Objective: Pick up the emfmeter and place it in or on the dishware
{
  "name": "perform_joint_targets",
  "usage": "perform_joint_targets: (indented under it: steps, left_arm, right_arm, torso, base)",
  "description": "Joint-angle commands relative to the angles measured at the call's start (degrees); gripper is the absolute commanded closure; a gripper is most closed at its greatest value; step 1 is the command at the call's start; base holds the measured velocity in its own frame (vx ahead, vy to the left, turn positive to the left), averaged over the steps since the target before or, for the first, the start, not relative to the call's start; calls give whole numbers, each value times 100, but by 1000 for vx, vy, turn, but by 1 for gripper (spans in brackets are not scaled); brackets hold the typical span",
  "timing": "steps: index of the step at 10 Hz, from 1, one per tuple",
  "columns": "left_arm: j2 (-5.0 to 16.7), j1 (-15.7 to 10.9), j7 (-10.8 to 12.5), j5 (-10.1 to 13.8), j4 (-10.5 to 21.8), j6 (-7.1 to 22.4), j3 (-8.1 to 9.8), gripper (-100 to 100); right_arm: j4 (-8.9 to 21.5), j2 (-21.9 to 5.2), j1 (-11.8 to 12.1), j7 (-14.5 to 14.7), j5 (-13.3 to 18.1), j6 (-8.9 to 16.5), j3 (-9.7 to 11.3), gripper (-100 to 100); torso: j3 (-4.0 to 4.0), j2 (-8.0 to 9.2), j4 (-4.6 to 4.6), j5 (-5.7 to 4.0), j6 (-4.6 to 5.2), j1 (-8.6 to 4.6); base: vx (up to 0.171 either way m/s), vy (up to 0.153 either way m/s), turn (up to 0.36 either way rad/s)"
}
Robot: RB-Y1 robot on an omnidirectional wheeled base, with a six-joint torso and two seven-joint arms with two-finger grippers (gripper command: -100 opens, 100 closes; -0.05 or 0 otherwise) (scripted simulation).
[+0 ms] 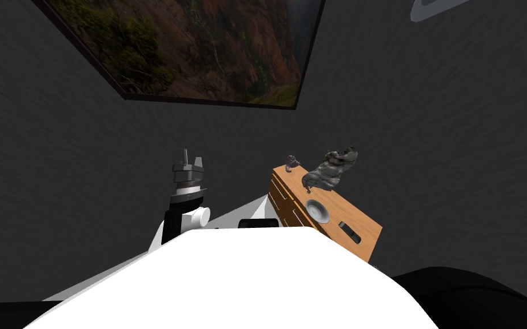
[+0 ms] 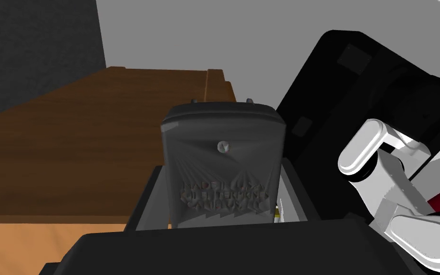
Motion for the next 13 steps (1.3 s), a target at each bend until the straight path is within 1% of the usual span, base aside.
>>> perform_joint_targets:
  steps: [1,4,7,10,12,13]
  left_arm:
    - [0,0,0,0,0,0,0,0]
    - [-1,1,0,0,-1,0,0,0]
    - [0,1,0,0,-1,0,0,0]
    - [0,1,0,0,-1,0,0,0]
    - [0,1,0,0,-1,0,0,0]
    - [-1,1,0,0,0,0,0,0]
  right_arm:
    - [94,-99,192,-114,-155,-199,44,100]
    - [172,-187,301,-247,-269,-438,147,100]
    - [197,-238,378,-357,-423,-828,330,100]
    - [245,-251,271,-305,-682,-1083,452,100]
    - [391,-368,123,-218,-1002,-1209,485,100]
    - [436,-409,78,-190,-1097,-1236,491,100]
  torso:
    - [0,0,0,0,0,0]
    - [-35,-58,-14,4,-7,31]
    - [-43,-70,-18,-1,-22,13]
    - [-33,-52,-14,-5,-20,10]
    - [-17,-27,-7,3,-16,29]
    - [-14,-23,-4,9,-16,43]
  base:
    - [105,65,204]
    - [128,81,142]
    - [134,37,297]
    - [87,30,206]
    - [38,85,88]
    - [49,111,30]
